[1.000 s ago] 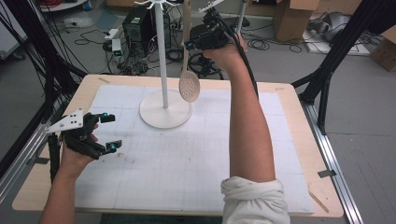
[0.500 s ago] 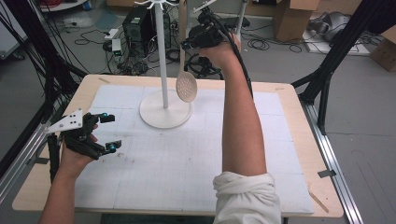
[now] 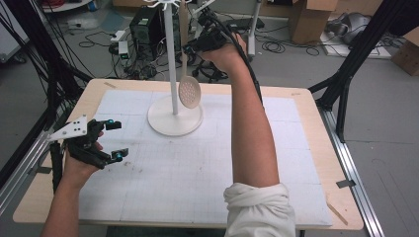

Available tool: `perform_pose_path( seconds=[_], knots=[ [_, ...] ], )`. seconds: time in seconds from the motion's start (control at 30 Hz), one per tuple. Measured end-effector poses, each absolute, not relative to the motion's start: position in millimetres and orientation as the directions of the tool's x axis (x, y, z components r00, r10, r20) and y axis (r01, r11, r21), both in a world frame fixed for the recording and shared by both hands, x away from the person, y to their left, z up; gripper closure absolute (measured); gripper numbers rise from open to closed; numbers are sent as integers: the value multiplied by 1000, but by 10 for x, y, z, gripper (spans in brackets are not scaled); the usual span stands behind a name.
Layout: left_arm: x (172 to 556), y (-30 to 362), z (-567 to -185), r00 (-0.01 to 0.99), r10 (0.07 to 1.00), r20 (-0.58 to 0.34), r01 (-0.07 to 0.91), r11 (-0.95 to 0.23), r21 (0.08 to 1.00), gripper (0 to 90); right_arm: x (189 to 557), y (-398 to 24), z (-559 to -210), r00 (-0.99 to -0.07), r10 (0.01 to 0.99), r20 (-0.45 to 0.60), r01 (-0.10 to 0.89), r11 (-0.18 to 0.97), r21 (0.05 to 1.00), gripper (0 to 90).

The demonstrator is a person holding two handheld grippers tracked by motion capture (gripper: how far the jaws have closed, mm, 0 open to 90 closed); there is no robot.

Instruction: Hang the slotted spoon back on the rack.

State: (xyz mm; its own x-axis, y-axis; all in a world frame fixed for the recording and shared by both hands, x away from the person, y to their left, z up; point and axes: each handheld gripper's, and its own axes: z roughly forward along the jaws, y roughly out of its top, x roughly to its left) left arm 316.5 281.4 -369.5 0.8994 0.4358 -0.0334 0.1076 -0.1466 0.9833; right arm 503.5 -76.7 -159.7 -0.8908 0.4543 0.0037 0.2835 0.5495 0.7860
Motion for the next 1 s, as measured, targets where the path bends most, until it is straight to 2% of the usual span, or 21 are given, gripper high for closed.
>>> perform_pose_path(
  seconds=[0.9, 1.0],
  knots=[
    [3167, 2828, -3693, 900, 435, -30, 104, -148, 983, 17, 5091, -689, -1636, -850, 526, 5, 353, 564, 746, 743],
    [3164, 2829, -3692, 899, 436, -31, 105, -145, 984, 17, 5088, -684, -1644, -844, 537, 4, 359, 559, 747, 718]
  ],
)
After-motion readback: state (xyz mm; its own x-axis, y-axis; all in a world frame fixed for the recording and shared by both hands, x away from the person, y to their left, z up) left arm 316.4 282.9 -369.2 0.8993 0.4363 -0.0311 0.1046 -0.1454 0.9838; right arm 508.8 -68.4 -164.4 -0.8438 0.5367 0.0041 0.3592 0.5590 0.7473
